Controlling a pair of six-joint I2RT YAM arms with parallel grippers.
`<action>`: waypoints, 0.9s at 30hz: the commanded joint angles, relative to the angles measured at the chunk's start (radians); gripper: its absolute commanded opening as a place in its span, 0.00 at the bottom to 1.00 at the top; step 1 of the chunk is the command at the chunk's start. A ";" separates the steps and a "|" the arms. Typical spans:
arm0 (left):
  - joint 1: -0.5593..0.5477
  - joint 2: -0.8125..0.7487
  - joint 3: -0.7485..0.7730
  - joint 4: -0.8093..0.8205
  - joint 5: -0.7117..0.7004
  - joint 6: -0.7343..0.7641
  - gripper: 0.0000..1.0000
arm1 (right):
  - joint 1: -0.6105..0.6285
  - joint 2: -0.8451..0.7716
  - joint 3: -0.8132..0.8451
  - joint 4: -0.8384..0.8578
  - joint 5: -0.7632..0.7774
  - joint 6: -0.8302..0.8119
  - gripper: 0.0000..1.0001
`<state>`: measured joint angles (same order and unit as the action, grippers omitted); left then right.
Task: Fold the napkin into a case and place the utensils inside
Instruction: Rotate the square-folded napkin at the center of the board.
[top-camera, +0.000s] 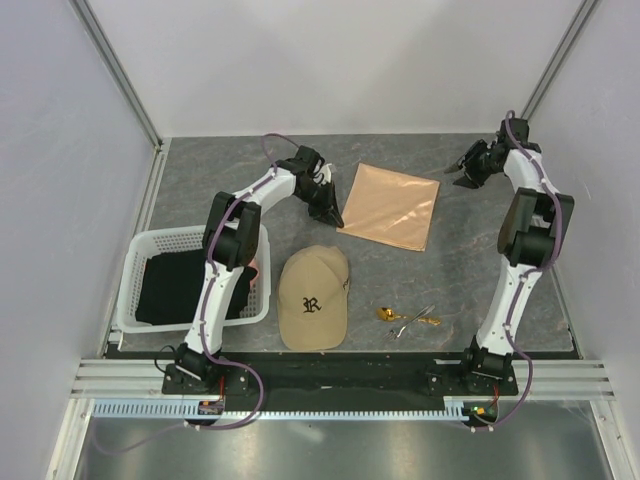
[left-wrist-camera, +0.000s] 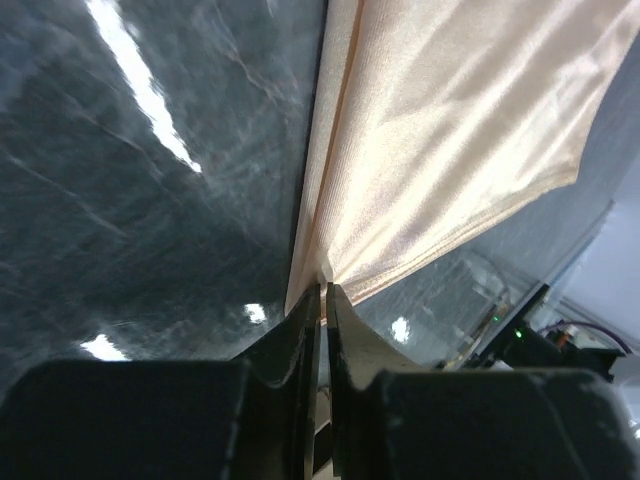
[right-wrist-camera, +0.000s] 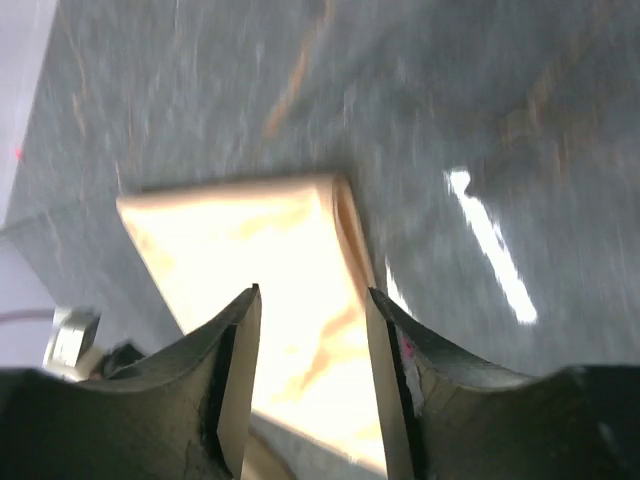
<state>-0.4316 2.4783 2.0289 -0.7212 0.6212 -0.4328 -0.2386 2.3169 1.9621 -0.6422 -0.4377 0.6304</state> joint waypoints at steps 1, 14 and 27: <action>-0.010 -0.039 -0.104 0.017 0.051 -0.006 0.13 | -0.002 -0.291 -0.178 -0.128 0.030 -0.052 0.56; -0.116 -0.190 -0.308 0.109 0.080 -0.057 0.16 | 0.030 -0.570 -0.726 -0.113 0.004 -0.185 0.36; -0.082 -0.225 -0.177 0.069 0.107 -0.072 0.33 | 0.047 -0.462 -0.712 -0.106 0.024 -0.245 0.43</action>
<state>-0.5217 2.3299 1.7878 -0.6525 0.7101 -0.4778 -0.2043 1.8137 1.2205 -0.7631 -0.4271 0.4213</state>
